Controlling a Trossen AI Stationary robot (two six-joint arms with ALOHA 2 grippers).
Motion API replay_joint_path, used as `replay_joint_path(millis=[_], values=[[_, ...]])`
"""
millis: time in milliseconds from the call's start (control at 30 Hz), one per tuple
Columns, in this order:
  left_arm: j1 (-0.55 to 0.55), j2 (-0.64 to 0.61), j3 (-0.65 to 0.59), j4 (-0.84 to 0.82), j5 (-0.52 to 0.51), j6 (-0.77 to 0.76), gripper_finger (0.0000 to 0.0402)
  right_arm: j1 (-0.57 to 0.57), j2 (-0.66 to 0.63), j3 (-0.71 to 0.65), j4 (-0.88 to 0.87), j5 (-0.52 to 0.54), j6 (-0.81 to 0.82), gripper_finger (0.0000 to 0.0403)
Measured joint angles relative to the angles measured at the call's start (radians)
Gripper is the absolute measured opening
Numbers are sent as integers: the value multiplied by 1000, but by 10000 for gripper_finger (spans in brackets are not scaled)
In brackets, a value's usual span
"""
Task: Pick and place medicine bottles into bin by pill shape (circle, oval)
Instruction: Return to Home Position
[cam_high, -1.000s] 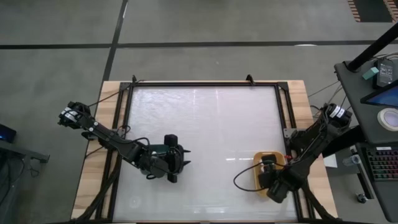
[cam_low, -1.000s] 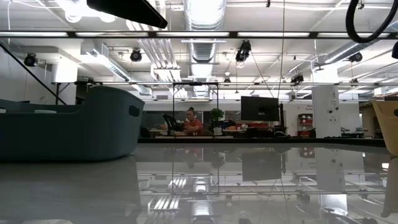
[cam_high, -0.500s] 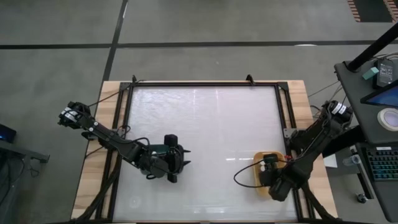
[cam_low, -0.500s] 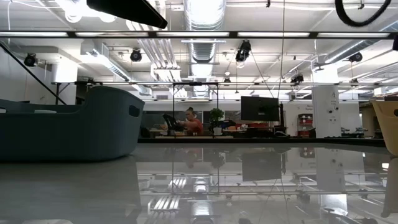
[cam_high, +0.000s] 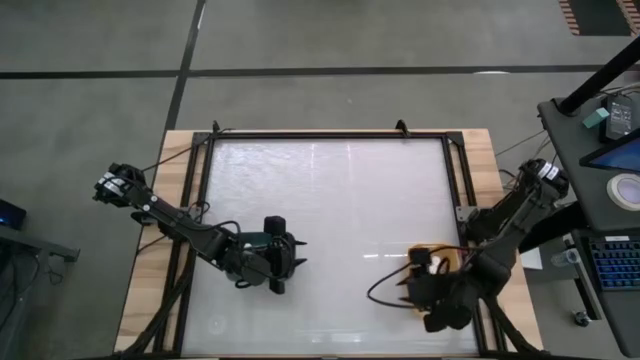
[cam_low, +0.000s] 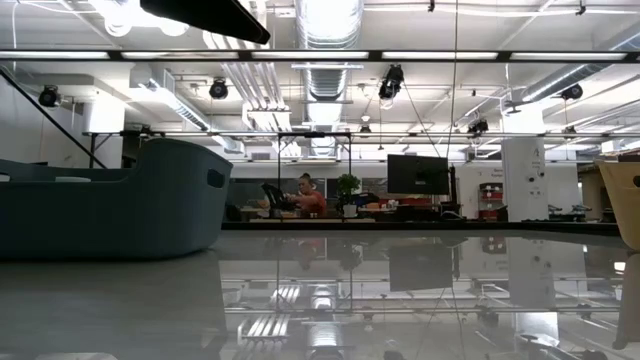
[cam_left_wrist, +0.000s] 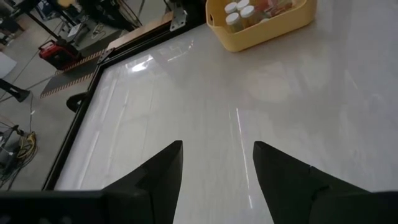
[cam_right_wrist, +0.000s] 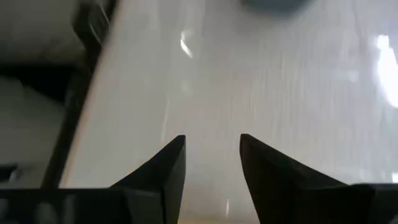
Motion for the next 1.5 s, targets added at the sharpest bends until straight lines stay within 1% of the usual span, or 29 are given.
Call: replay_joint_path(millis=[200, 433, 500, 600, 733, 833, 900, 1133, 1500], values=[[0, -41, -1, -1, 4, 20, 180, -90, 0, 15, 212, 22, -317, 121], [1, -121, -20, 1, 35, 96, 180, -229, -4, -79, 457, 15, -661, 98], [2, -137, -31, 0, 36, 99, 180, -273, -9, -116, 541, -7, -731, 93], [6, -157, -50, 9, 38, 101, 180, -342, -19, -174, 662, -91, -806, 85], [16, -179, -92, 46, 40, 109, 180, -432, -40, -237, 781, -192, -862, 75], [29, -194, -123, 54, 42, 102, 180, -487, -64, -284, 833, -225, -882, 69], [39, -206, -147, 92, 44, 104, 180, -518, -84, -323, 876, -243, -894, 68], [80, -257, -212, 137, 66, 108, 180, -587, -189, -459, 994, -251, -901, 68], [142, -365, -311, 162, 68, 107, 180, -607, -395, -640, 1120, -249, -895, 68]])
